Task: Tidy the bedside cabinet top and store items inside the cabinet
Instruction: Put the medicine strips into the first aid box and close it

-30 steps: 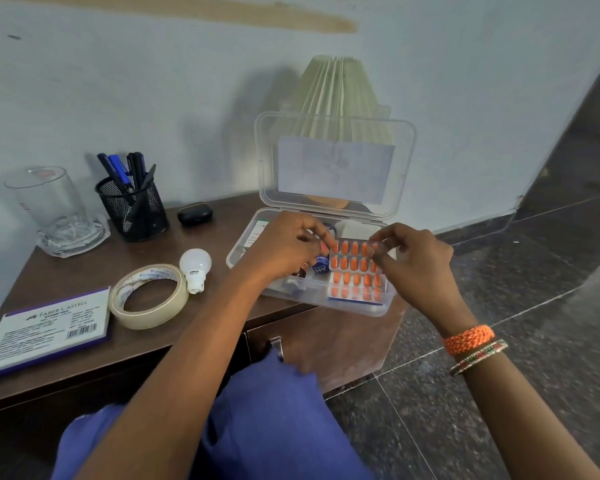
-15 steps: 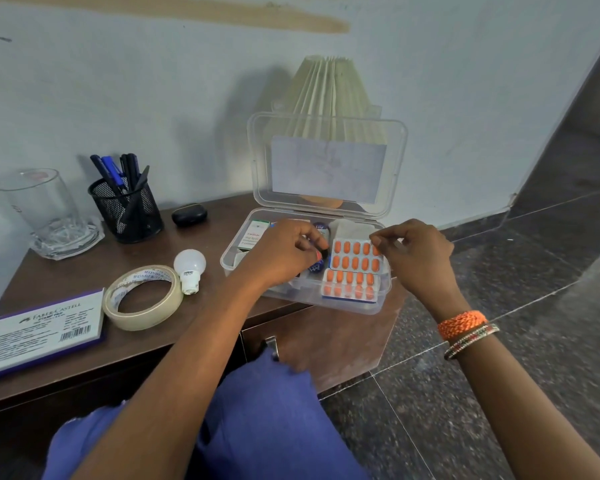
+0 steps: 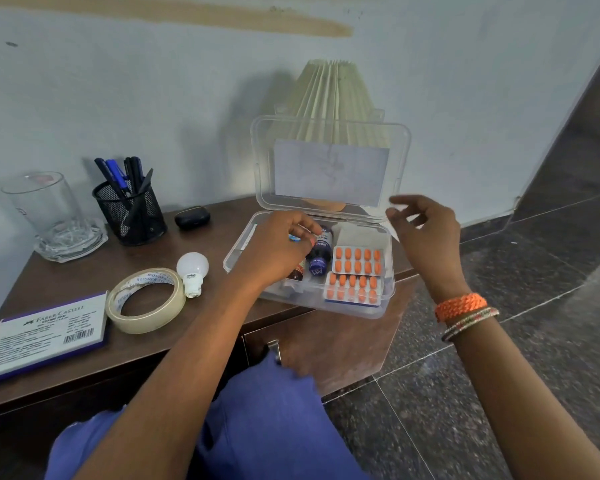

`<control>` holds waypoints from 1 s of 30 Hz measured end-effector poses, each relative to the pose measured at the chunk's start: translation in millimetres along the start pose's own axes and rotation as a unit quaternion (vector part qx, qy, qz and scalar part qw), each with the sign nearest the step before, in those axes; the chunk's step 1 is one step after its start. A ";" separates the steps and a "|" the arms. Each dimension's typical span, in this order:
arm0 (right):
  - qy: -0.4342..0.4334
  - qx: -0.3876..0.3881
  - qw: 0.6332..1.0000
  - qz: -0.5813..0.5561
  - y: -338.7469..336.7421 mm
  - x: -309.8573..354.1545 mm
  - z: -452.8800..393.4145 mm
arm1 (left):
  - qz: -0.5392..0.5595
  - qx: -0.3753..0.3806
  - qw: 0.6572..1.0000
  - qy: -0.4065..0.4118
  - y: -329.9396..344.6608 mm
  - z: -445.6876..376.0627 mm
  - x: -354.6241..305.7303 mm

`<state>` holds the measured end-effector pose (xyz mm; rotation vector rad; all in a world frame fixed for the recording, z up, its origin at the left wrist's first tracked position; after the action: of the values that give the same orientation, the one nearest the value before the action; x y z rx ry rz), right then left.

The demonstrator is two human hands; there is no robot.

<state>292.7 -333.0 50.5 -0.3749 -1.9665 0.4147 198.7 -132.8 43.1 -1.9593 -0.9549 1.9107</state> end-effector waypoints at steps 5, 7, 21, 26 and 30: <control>0.072 -0.032 0.988 -0.130 13.9 -8.7 -46.1 | 0.036 -0.058 0.997 0.032 -17.4 1.4 -7.1; 0.071 -0.038 0.987 -0.142 22.1 -9.0 -59.2 | 0.038 -0.067 0.996 0.039 -21.9 2.3 -7.2; -0.148 0.033 0.984 -0.096 -0.2 39.2 15.2 | -0.365 -0.259 0.869 0.213 -60.7 41.3 -51.1; -0.184 0.070 0.978 -0.063 3.7 18.3 61.1 | -0.437 -0.165 0.850 0.246 -50.8 50.9 -39.7; -0.214 0.085 0.973 -0.032 11.1 10.0 75.7 | -0.396 -0.063 0.888 0.224 -47.2 54.1 -14.2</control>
<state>220.5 -327.9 23.5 -0.1158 -2.3303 0.6612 134.7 -119.9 76.2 -1.5725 -1.4450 0.9181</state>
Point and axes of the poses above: each hand's wrist, its own z-axis away from the middle knuckle, its own y-axis out of the palm, x = y × z, the point moved 8 cm from there along -z, towards the middle knuckle, and after that the axes turned 4 degrees about x, right-handed, at the moved point
